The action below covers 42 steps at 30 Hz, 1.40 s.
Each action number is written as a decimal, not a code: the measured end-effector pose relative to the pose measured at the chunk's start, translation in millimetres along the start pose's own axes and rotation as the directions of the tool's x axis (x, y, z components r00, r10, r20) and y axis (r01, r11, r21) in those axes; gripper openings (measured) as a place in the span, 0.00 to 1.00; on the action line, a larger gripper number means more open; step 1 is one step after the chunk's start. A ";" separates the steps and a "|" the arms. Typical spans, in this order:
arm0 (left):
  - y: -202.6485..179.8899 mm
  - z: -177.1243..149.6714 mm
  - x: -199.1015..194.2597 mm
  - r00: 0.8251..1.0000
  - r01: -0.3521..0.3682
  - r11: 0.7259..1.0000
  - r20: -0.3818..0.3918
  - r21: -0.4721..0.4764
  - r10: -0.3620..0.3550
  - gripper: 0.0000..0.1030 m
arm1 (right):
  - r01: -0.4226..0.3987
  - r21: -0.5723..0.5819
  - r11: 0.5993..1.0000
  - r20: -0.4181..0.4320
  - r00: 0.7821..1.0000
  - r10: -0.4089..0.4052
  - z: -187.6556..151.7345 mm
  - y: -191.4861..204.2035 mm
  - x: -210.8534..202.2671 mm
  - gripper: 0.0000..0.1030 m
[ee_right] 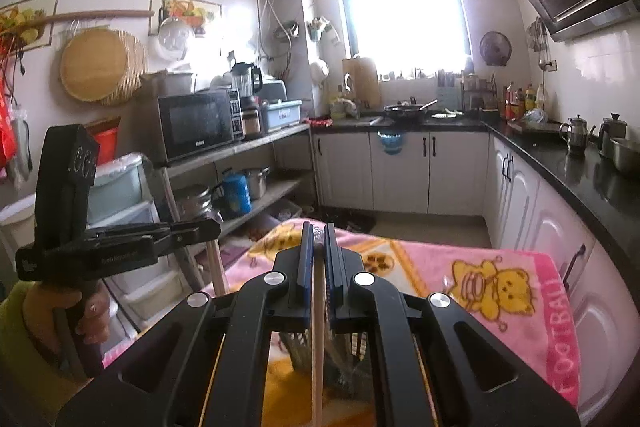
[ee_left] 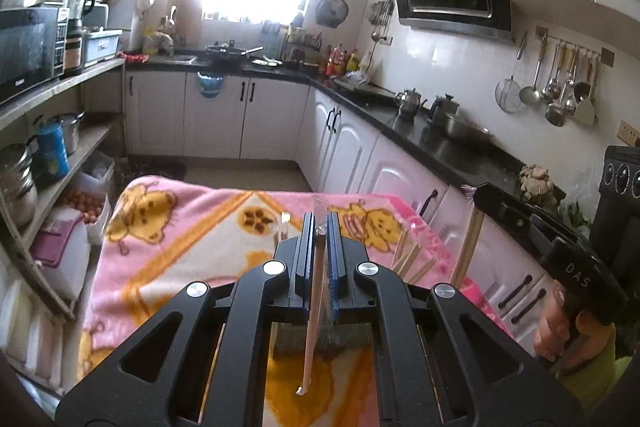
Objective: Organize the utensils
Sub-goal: 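Lower both held chopsticks down into the basket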
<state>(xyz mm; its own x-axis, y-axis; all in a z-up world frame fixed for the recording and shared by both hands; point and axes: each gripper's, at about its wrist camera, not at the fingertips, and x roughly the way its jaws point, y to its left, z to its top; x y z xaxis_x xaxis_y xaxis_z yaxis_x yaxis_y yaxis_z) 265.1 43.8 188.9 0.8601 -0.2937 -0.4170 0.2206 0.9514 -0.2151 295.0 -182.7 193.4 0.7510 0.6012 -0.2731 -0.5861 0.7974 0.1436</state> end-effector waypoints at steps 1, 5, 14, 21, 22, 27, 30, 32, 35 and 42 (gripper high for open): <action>-0.4 4.0 0.9 1.000 -0.001 1.000 0.011 0.001 0.001 0.01 | 0.000 0.000 1.000 0.009 1.000 0.000 4.4 -0.9 1.7 0.05; -1.5 17.8 5.4 0.999 -0.012 1.000 0.048 0.002 0.012 0.01 | 0.006 -0.001 1.000 0.041 0.999 -0.006 14.7 -5.8 8.4 0.05; 11.1 27.4 34.1 0.998 -0.014 0.999 0.058 -0.033 0.016 0.01 | 0.030 0.015 0.999 0.064 0.998 -0.031 21.3 -20.7 40.8 0.05; 20.5 17.4 59.7 0.999 -0.012 0.998 0.036 -0.069 0.015 0.01 | 0.054 0.031 0.998 0.055 0.997 -0.055 10.8 -32.1 67.4 0.05; 21.0 15.6 62.9 0.999 -0.011 0.997 0.035 -0.071 0.013 0.01 | 0.055 0.035 0.998 0.051 0.997 -0.056 8.6 -34.4 70.8 0.05; 21.5 8.6 77.6 1.000 -0.004 0.997 0.028 -0.074 0.006 0.02 | 0.062 0.038 0.997 0.035 0.997 -0.064 -2.2 -40.5 86.2 0.05; 22.4 7.0 84.4 1.000 -0.002 0.997 0.027 -0.072 0.004 0.02 | 0.077 0.036 0.996 0.030 0.996 -0.078 -9.4 -43.4 93.9 0.05; 24.1 10.0 85.4 1.000 0.010 0.996 0.020 -0.086 -0.008 0.02 | 0.083 0.045 0.996 0.016 0.996 -0.083 -13.0 -46.1 97.9 0.05; 20.8 25.9 76.5 0.999 0.027 0.997 0.039 -0.072 -0.024 0.01 | 0.079 0.056 0.995 0.023 0.997 -0.080 -12.8 -50.7 98.2 0.05; 4.8 42.1 77.8 0.997 0.029 0.999 0.069 -0.016 -0.028 0.02 | 0.072 0.062 0.995 0.045 0.996 -0.074 -5.4 -57.0 99.1 0.05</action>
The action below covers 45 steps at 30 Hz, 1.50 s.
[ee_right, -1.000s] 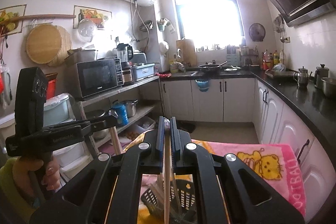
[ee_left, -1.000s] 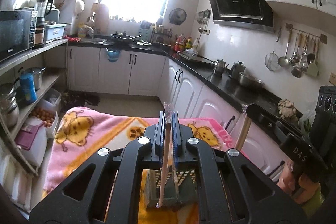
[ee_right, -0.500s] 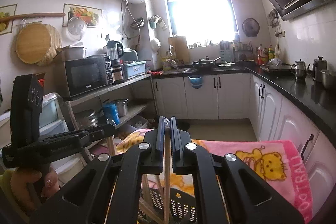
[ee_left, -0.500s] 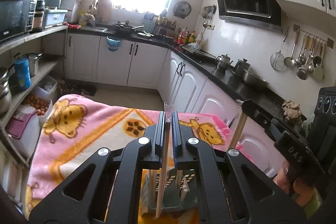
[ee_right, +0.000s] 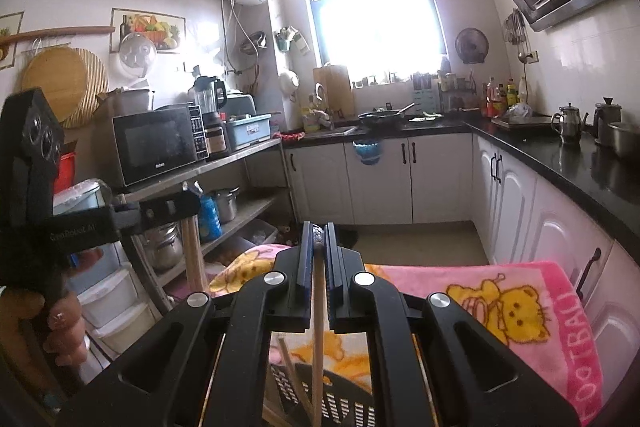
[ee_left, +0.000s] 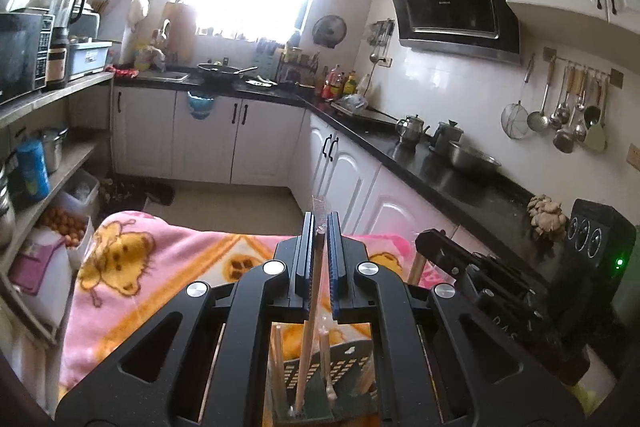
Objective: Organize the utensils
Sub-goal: 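Lower both held chopsticks down into the basket, then open the left gripper while the right gripper opens, releasing both chopsticks, then withdraw both open grippers up and away from the basket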
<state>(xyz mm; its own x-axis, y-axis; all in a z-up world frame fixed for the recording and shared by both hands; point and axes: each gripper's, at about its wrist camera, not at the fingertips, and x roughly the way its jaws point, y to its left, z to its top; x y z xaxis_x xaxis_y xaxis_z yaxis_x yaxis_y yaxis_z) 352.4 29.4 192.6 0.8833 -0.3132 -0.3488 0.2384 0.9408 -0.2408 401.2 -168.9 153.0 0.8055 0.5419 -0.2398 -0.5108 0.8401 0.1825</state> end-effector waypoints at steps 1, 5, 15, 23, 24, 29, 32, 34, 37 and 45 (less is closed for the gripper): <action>0.6 -2.3 3.6 1.000 0.002 1.000 -0.006 -0.002 -0.002 0.02 | 0.000 0.002 1.000 0.001 1.000 0.000 -0.9 -1.0 1.3 0.05; 6.8 -21.5 22.0 0.999 -0.005 1.000 -0.038 -0.014 0.005 0.02 | 0.002 0.017 1.000 -0.024 1.000 -0.002 -11.9 -6.6 11.3 0.05; 20.6 -62.4 41.7 0.994 -0.016 0.999 -0.107 -0.051 0.010 0.02 | 0.000 0.039 0.999 -0.114 0.994 0.005 -51.9 -13.7 24.6 0.06; 24.5 -77.7 38.6 0.990 -0.032 0.998 -0.142 -0.061 0.023 0.23 | 0.023 0.053 0.998 -0.161 0.987 -0.015 -65.9 -18.2 17.3 0.10; 24.6 -79.7 36.4 0.989 -0.040 0.998 -0.144 -0.058 0.031 0.29 | 0.028 0.056 0.998 -0.166 0.986 -0.018 -66.2 -18.8 16.0 0.20; 29.5 -86.1 18.8 0.990 -0.063 0.994 -0.134 -0.086 0.051 0.43 | 0.051 0.056 0.997 -0.177 0.983 -0.040 -69.4 -21.1 3.1 0.31; 30.8 -90.4 1.2 0.991 -0.077 0.992 -0.118 -0.095 0.066 0.47 | 0.056 0.056 0.997 -0.183 0.982 -0.045 -71.2 -21.0 -7.3 0.36; 29.3 -93.2 -8.5 0.991 -0.085 0.992 -0.114 -0.090 0.075 0.51 | 0.060 0.050 0.997 -0.185 0.982 -0.049 -73.1 -19.8 -14.9 0.41; 24.6 -99.6 -23.0 0.991 -0.095 0.993 -0.105 -0.071 0.087 0.56 | 0.065 0.035 0.997 -0.191 0.980 -0.057 -77.5 -14.7 -28.5 0.45; 10.6 -120.3 -57.4 0.991 -0.114 0.992 -0.082 -0.045 0.110 0.83 | 0.077 -0.002 0.997 -0.190 0.979 -0.076 -91.5 0.0 -65.9 0.65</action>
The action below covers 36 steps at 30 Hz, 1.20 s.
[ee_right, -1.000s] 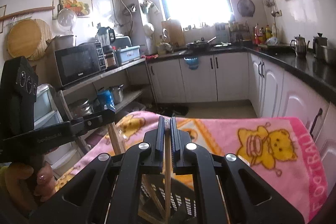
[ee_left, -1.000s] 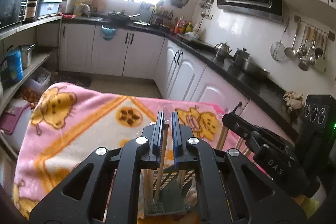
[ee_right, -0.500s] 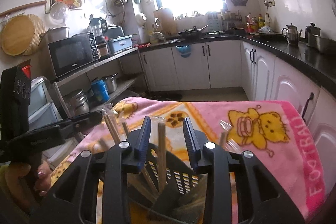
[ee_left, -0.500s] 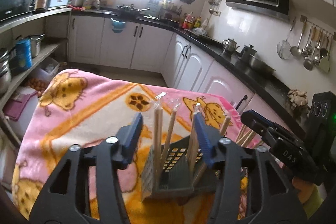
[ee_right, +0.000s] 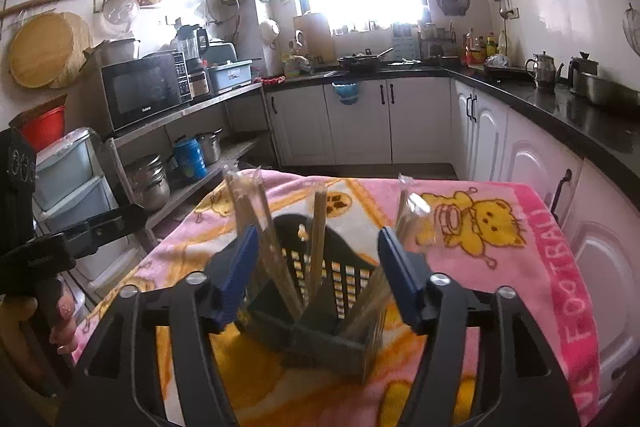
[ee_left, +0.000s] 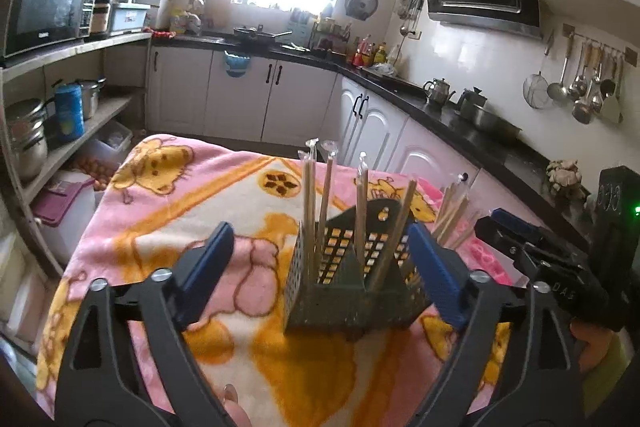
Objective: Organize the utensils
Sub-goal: 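Withdraw both open grippers up and away from the basket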
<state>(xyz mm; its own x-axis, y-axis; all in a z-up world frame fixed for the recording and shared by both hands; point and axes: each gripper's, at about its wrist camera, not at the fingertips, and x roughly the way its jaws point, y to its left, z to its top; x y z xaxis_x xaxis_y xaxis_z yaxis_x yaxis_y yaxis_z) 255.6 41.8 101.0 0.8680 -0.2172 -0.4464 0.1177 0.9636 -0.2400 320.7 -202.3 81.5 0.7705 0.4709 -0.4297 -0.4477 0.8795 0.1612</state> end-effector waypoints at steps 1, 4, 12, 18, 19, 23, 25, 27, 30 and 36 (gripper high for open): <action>-1.3 -4.3 -3.3 1.000 -0.005 1.000 0.000 0.004 0.005 0.84 | 0.008 -0.007 1.000 0.003 1.000 -0.008 -3.5 1.6 -5.1 0.68; -4.4 -16.9 -11.0 1.000 -0.013 1.000 -0.005 0.014 0.013 0.89 | 0.023 -0.017 1.000 0.010 1.000 -0.023 -14.3 4.9 -19.0 0.77; -8.4 -53.4 -24.6 0.998 -0.042 0.999 -0.044 0.018 0.042 0.89 | 0.042 -0.060 0.997 0.017 0.999 -0.041 -44.1 19.8 -50.7 0.92; -13.7 -85.0 -34.7 0.996 -0.044 0.999 -0.073 0.028 0.046 0.89 | 0.051 -0.052 0.997 -0.011 0.999 -0.051 -74.9 26.9 -67.5 0.93; -14.3 -89.9 -36.6 0.996 -0.043 0.999 -0.074 0.029 0.045 0.89 | 0.053 -0.054 0.997 -0.015 0.998 -0.054 -81.0 28.1 -70.3 0.93; -15.2 -109.4 -43.1 0.996 -0.035 0.999 -0.079 0.023 0.037 0.89 | 0.061 -0.051 0.997 -0.022 0.998 -0.062 -101.6 32.2 -79.8 0.93; -18.3 -116.0 -46.2 0.996 -0.031 0.999 -0.079 0.025 0.033 0.89 | 0.058 -0.042 0.997 -0.028 0.998 -0.059 -110.9 32.7 -83.5 0.93; -20.6 -122.8 -50.2 0.997 -0.032 0.999 -0.071 0.033 0.034 0.89 | 0.069 -0.039 0.997 -0.031 0.997 -0.071 -121.5 33.9 -86.2 0.94; -23.6 -131.5 -56.9 0.998 -0.023 0.999 -0.051 0.036 0.025 0.89 | 0.090 -0.043 0.995 -0.018 0.996 -0.091 -133.5 35.7 -91.4 0.94; -26.1 -145.2 -65.9 1.000 -0.030 0.999 -0.003 0.036 0.030 0.89 | 0.116 -0.044 0.992 0.041 0.993 -0.114 -150.1 39.6 -104.5 0.94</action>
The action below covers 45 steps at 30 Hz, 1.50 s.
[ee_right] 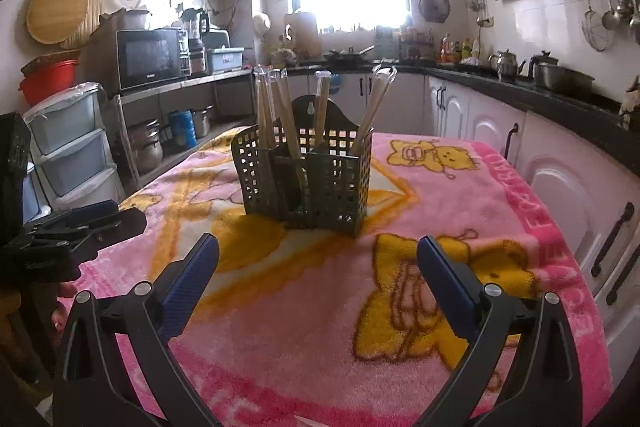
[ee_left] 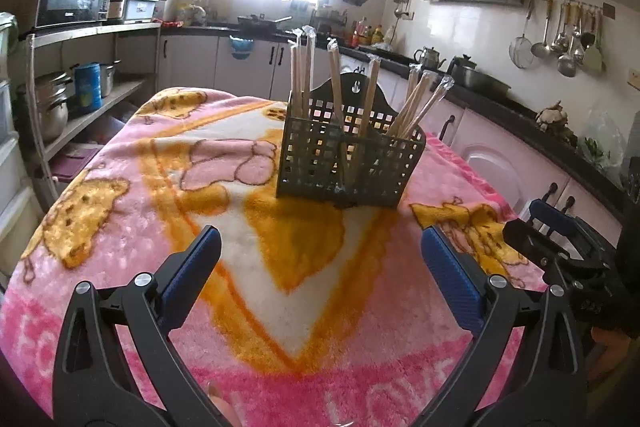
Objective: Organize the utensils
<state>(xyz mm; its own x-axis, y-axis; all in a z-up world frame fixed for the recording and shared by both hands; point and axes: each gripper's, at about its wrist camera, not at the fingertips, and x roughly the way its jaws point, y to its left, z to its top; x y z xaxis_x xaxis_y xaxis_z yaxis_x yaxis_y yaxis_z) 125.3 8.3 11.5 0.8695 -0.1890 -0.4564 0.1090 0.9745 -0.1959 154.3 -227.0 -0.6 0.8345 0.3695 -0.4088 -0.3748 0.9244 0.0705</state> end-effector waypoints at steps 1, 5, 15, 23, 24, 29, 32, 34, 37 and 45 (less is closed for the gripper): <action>-0.3 -1.8 -1.7 1.000 -0.001 1.000 0.011 0.000 0.001 0.89 | 0.005 -0.002 1.000 0.010 1.000 -0.005 -1.9 0.5 -2.2 0.94; -0.5 -4.9 -7.5 0.999 -0.003 1.000 0.052 0.005 0.002 0.89 | 0.022 -0.009 1.000 0.084 0.996 -0.021 -10.9 5.5 -15.2 0.94; -2.5 -10.8 -12.3 0.990 -0.025 0.999 0.140 0.020 0.022 0.89 | 0.044 0.002 0.999 0.175 0.984 -0.043 -22.7 4.6 -26.2 0.94; -9.6 -21.3 -3.7 0.991 -0.036 0.997 0.131 0.063 0.028 0.89 | 0.084 0.025 0.996 0.149 0.985 -0.087 -28.8 -1.5 -18.0 0.94; -9.8 -21.7 -3.3 0.991 -0.044 0.997 0.130 0.064 0.036 0.89 | 0.085 0.025 0.996 0.149 0.985 -0.088 -29.5 -1.7 -17.7 0.94; -5.2 -22.7 -4.5 0.990 -0.035 0.998 0.136 0.049 0.028 0.89 | 0.087 0.023 0.996 0.144 0.986 -0.090 -30.7 -2.2 -17.3 0.94; -2.2 -23.0 -4.9 0.990 -0.034 0.999 0.136 0.037 0.029 0.89 | 0.092 0.025 0.995 0.142 0.985 -0.094 -30.9 -1.8 -17.4 0.94; -0.8 -23.1 -4.2 0.991 -0.027 0.999 0.132 0.033 0.023 0.89 | 0.094 0.025 0.995 0.142 0.985 -0.097 -31.4 -1.5 -17.1 0.94; 0.3 -23.3 -5.0 0.990 -0.031 0.999 0.138 0.033 0.026 0.89 | 0.098 0.025 0.995 0.142 0.985 -0.101 -32.0 -1.6 -17.4 0.94; 0.7 -23.1 -5.6 0.990 -0.035 0.999 0.137 0.030 0.031 0.89 | 0.100 0.020 0.995 0.144 0.984 -0.101 -32.3 -1.7 -17.3 0.94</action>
<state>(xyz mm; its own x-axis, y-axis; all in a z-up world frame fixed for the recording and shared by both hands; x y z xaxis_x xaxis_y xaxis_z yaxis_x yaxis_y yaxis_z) 109.4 7.2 -6.1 0.9303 -0.1406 -0.3388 0.0928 0.9838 -0.1534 127.4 -238.0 -23.0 0.9175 0.2836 -0.2789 -0.2816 0.9583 0.0479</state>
